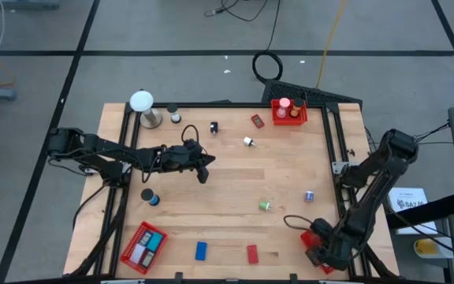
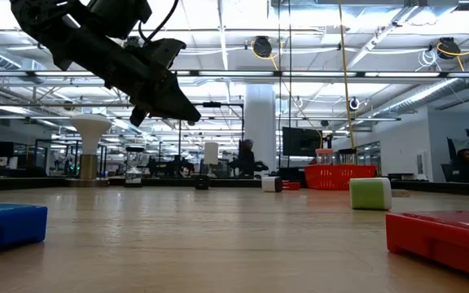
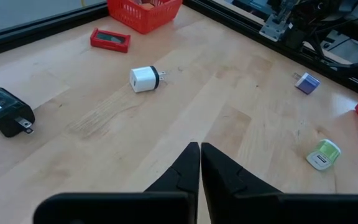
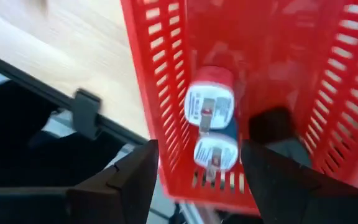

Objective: Pick & Place Office items
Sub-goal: Put the blue charger adapter into the bottom right red basket

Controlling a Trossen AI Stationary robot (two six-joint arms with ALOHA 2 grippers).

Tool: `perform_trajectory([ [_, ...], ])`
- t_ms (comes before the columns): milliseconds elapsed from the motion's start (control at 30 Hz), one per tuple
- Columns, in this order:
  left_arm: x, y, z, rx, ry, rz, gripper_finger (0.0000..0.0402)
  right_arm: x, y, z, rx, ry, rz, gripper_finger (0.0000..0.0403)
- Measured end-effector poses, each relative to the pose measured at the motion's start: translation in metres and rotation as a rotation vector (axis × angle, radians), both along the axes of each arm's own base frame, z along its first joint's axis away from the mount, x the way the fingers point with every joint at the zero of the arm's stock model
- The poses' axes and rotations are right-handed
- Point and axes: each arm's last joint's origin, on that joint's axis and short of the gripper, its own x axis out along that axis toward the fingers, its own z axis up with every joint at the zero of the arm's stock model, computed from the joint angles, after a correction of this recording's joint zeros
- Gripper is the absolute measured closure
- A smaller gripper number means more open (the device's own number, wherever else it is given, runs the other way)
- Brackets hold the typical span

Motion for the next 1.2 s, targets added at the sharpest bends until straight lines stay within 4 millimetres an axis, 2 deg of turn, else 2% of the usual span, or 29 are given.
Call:
perform_trajectory([
  [133, 0.0, 0.0, 0.0, 0.001, 0.0, -0.001, 0.0398, -0.004, -0.023, 0.02, -0.028, -0.024, -0.09, 0.0187],
  [267, 0.0, 0.0, 0.0, 0.001, 0.0, -0.001, 0.0391, -0.003, -0.056, 0.036, -0.131, -0.071, -0.213, 0.0208],
  [433, 0.0, 0.0, 0.0, 0.001, 0.0, -0.001, 0.0395, -0.001, -0.098, 0.042, -0.29, 0.032, -0.322, 0.023],
  [600, 0.0, 0.0, 0.0, 0.001, -0.002, 0.0, 0.0392, 0.009, -0.124, 0.043, -0.35, 0.09, -0.407, 0.0214],
  [800, 0.0, 0.0, 0.001, 0.001, -0.008, 0.0, 0.039, 0.019, -0.143, 0.03, -0.351, 0.127, -0.514, 0.0162],
  [933, 0.0, 0.0, 0.001, 0.0, -0.008, 0.0, 0.0398, 0.022, -0.151, 0.017, -0.326, 0.143, -0.524, 0.0136],
  [1067, 0.0, 0.0, 0.001, 0.001, -0.008, -0.001, 0.0387, 0.024, -0.159, 0.003, -0.306, 0.158, -0.542, 0.0127],
  [1200, 0.0, 0.0, 0.001, 0.012, -0.004, -0.006, 0.0393, 0.02, -0.17, -0.014, -0.331, 0.197, -0.575, 0.0132],
])
